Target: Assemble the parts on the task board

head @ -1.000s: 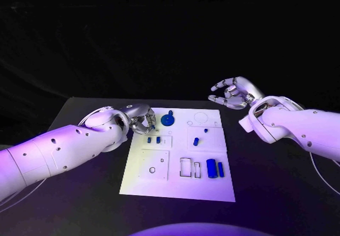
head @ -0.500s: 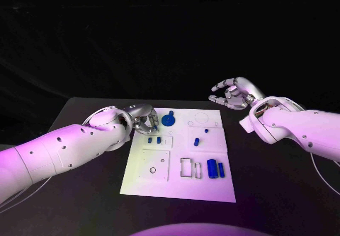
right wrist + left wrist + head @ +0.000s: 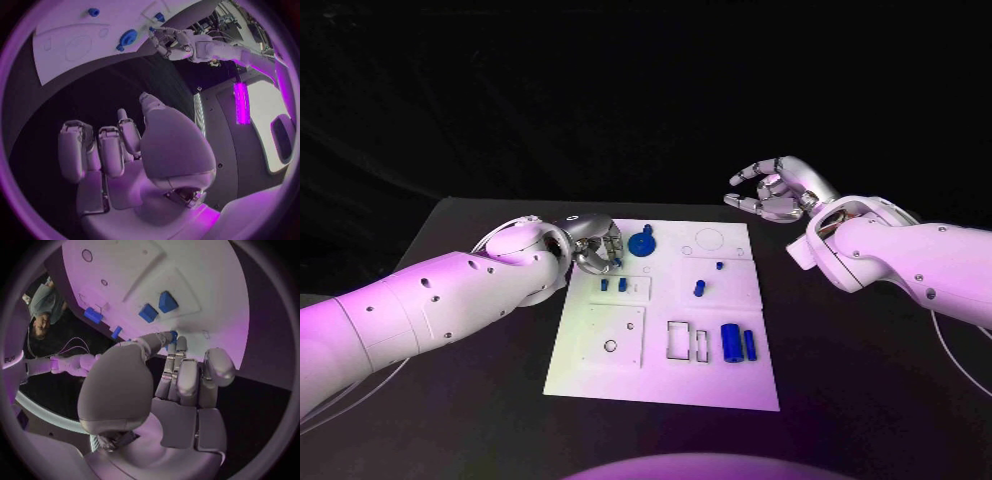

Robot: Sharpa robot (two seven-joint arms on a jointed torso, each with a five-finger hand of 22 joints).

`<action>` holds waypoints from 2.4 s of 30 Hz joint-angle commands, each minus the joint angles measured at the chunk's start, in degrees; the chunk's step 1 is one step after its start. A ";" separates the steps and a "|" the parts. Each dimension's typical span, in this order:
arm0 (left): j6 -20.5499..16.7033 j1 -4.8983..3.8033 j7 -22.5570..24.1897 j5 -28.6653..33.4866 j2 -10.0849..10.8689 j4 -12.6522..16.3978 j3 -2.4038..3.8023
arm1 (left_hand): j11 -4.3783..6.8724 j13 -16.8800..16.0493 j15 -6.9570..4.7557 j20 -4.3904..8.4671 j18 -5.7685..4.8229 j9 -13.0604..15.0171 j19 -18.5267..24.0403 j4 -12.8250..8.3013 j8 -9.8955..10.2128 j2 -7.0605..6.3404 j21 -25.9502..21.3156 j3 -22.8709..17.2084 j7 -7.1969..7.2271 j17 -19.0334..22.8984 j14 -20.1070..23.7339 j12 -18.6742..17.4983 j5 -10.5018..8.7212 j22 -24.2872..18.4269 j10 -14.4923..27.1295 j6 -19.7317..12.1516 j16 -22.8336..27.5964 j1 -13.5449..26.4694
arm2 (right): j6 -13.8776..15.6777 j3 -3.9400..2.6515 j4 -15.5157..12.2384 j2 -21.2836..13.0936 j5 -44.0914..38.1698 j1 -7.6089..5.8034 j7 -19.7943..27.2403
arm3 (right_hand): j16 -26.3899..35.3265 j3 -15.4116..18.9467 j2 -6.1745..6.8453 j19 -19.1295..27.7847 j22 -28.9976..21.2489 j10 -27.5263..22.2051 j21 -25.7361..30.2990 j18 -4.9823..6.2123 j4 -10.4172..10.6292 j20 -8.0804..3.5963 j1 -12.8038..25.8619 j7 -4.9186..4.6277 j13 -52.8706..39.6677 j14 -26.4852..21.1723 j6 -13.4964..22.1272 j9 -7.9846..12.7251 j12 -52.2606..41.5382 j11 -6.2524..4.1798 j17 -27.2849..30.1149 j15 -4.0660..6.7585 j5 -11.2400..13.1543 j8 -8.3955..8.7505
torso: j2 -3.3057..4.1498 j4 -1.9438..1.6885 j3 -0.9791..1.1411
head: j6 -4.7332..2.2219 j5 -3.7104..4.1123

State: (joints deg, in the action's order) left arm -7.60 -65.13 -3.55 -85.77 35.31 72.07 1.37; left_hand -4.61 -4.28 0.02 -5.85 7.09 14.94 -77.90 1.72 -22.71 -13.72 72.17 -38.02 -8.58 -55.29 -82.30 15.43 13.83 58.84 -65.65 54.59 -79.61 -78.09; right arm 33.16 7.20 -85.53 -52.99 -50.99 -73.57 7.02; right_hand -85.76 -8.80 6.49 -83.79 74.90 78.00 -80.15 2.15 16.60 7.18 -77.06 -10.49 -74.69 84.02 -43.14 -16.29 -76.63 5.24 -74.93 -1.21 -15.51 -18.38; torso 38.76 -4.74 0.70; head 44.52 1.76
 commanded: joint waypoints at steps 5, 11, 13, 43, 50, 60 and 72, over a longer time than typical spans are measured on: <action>1.49 0.00 -0.35 0.01 -0.61 -0.47 -0.04 | 0.10 -0.04 -0.07 -0.02 -0.89 0.02 -0.30 -0.04 0.29 -0.10 0.22 0.27 0.15 0.09 -0.34 -0.25 -0.19 0.00 -0.32 0.41 -0.09 0.52 | -0.08 0.00 -0.11 0.07 -0.45 0.03 0.43 | 0.28 -0.23 -0.32 -0.26 8.69 0.00 0.12 0.44 -0.18 -0.33 0.42 0.34 -0.03 3.53 -0.23 0.10 -0.21 -0.06 -5.09 0.38 -0.23 -0.44 | 0.01 -0.03 -0.02 | 0.11 0.05; 1.92 0.00 -0.46 -0.05 -0.76 -0.75 -0.08 | 0.10 -0.04 -0.07 -0.01 -0.88 0.02 -0.26 -0.05 0.34 -0.07 0.17 0.29 0.16 0.20 -0.31 -0.36 -0.23 -0.07 -0.35 0.41 -0.06 0.54 | -0.08 0.00 -0.11 0.03 -0.45 0.03 0.43 | 0.28 -0.23 -0.32 -0.26 8.69 0.00 0.12 0.44 -0.18 -0.33 0.42 0.34 -0.03 3.53 -0.23 0.10 -0.21 -0.06 -5.09 0.38 -0.23 -0.44 | 0.00 0.01 -0.01 | 0.19 0.07; 2.00 0.00 -0.42 -0.06 -0.82 -0.79 -0.10 | 0.10 -0.04 -0.07 -0.01 -0.88 0.02 -0.26 -0.05 0.34 -0.07 0.17 0.29 0.16 0.20 -0.31 -0.36 -0.23 -0.07 -0.35 0.41 -0.06 0.54 | -0.07 0.00 -0.11 0.03 -0.45 0.03 0.42 | 0.28 -0.23 -0.32 -0.26 8.69 0.00 0.12 0.44 -0.18 -0.33 0.42 0.34 -0.03 3.53 -0.23 0.10 -0.21 -0.06 -5.09 0.38 -0.23 -0.44 | 0.01 -0.04 0.00 | 0.22 0.10; 2.20 0.01 -0.51 0.23 -1.32 -0.86 -0.28 | 0.42 -0.34 -0.34 0.18 -0.88 0.20 -0.26 -0.37 0.50 0.36 0.24 0.75 0.39 0.75 -0.25 -1.16 -0.39 0.04 -1.86 1.28 0.08 0.53 | -0.06 0.00 -0.04 0.05 -0.45 0.03 0.46 | 0.28 -0.23 -0.32 -0.26 8.69 0.00 0.12 0.44 -0.18 -0.33 0.42 0.34 -0.03 3.53 -0.23 0.10 -0.21 -0.06 -5.09 0.38 -0.23 -0.44 | -0.05 -0.04 0.03 | 0.13 0.14; 2.46 0.01 -1.02 0.26 -1.36 -1.03 -0.29 | -0.79 0.22 0.60 -0.39 -0.76 -0.68 0.40 -0.39 3.10 -0.23 -0.50 0.62 -0.82 1.30 0.09 -4.35 -0.23 -1.08 0.44 -1.53 0.25 1.14 | -0.06 0.00 -0.02 0.04 -0.45 0.03 0.46 | 0.28 -0.23 -0.32 -0.26 8.69 0.00 0.12 0.44 -0.18 -0.33 0.42 0.34 -0.03 3.53 -0.23 0.10 -0.21 -0.06 -5.09 0.38 -0.23 -0.44 | -0.06 -0.03 0.04 | 0.07 0.16; 1.32 0.01 -0.82 0.27 -1.25 -1.03 -0.30 | -1.65 0.36 1.33 -1.06 -0.25 -1.54 1.69 -0.53 5.32 -1.25 -2.03 0.67 -1.40 3.39 1.01 -6.95 -0.12 -3.48 2.34 -3.70 0.91 1.59 | -0.05 0.00 0.05 0.03 -0.45 0.03 0.47 | 0.34 -0.28 -0.32 -0.16 8.58 -0.10 0.31 0.49 -0.19 -0.35 0.43 0.35 0.12 3.50 -0.21 0.15 -0.10 -0.07 -4.99 0.40 -0.22 -0.49 | -0.06 -0.07 0.00 | 0.01 0.22; 0.24 0.02 -0.59 0.19 -0.69 -0.66 -0.30 | -1.92 0.36 1.55 -1.16 -0.11 -1.70 2.09 -0.78 5.70 -1.59 -2.50 0.73 -1.64 4.32 1.45 -7.58 0.09 -4.17 2.99 -3.81 1.23 1.47 | -0.54 0.00 0.32 0.05 -0.49 0.04 0.00 | 0.46 -0.29 -0.30 0.07 8.33 -0.33 0.72 0.59 -0.19 -0.36 0.44 0.35 0.41 3.44 -0.19 0.16 0.16 -0.07 -4.72 0.40 -0.22 -0.49 | -0.04 0.00 -0.03 | -0.05 0.24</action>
State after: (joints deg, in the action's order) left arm -6.54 -65.11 -4.34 -85.74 34.56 71.20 1.05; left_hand -6.43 -3.97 1.49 -7.06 7.10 13.28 -76.26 1.09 -17.29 -14.77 69.90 -37.38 -10.01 -50.98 -81.23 7.98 13.83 54.68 -62.97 51.09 -78.65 -76.59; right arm 33.17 7.20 -85.28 -52.96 -50.98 -73.56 7.07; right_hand -85.47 -8.80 6.49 -83.79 74.91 78.00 -79.65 2.15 16.60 7.18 -77.06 -10.49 -74.40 84.02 -43.14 -16.19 -76.63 5.24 -74.90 -1.21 -15.51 -18.61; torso 38.70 -4.78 0.67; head 44.49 1.97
